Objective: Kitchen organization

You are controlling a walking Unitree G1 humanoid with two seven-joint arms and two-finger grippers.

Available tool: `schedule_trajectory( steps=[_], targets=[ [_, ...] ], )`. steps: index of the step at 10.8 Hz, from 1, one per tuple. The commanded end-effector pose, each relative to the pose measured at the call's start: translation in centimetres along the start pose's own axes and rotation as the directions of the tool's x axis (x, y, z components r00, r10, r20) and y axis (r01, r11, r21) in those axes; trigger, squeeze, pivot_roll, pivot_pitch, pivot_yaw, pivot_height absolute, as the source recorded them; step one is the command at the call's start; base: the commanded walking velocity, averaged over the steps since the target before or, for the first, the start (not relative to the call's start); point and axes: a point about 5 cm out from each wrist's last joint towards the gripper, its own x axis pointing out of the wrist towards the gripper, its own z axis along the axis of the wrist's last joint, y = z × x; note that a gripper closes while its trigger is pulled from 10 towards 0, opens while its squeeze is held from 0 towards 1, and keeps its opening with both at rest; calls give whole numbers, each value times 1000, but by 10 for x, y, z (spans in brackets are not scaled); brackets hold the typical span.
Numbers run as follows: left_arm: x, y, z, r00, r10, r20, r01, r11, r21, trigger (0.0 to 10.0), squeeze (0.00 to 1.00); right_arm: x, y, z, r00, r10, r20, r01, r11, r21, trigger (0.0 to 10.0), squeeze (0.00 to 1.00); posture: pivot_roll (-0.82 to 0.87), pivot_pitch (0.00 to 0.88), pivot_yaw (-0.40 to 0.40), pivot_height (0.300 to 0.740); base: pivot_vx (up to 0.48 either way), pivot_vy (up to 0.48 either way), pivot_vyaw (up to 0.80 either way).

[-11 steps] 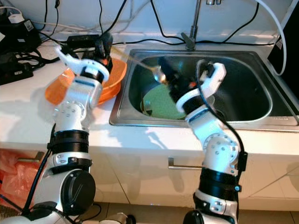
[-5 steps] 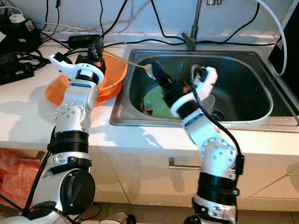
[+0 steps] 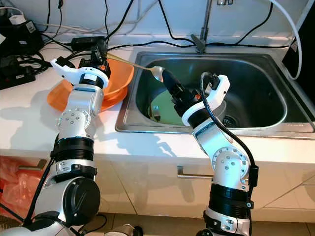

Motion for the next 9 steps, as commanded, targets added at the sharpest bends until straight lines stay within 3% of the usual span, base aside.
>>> schedule_trajectory(
  steps=[1, 5, 8, 9],
  targets=[
    [6, -15, -17, 999, -43, -16, 42, 998, -52, 0, 0, 0, 0, -7, 999, 0, -34, 0, 1000, 10, 10000, 0, 62, 28, 56, 740, 0, 0, 0],
    [1, -13, -32, 998, -26, -64, 20, 995, -93, 0, 0, 8, 5, -8, 999, 42, -15, -41, 997, 62, 10000, 0, 64, 28, 60, 740, 0, 0, 0],
    [-7, -7, -41, 993, -16, -119, 4, 995, -101, 0, 0, 18, 8, 3, 996, 73, 47, -77, 994, 81, 10000, 0, 73, 31, 61, 740, 0, 0, 0],
    [-10, -6, -42, 991, -17, -130, 4, 995, -100, 0, 0, 21, 10, 9, 993, 85, 80, -92, 992, 87, 5451, 0, 75, 33, 60, 740, 0, 0, 0]
  ],
)
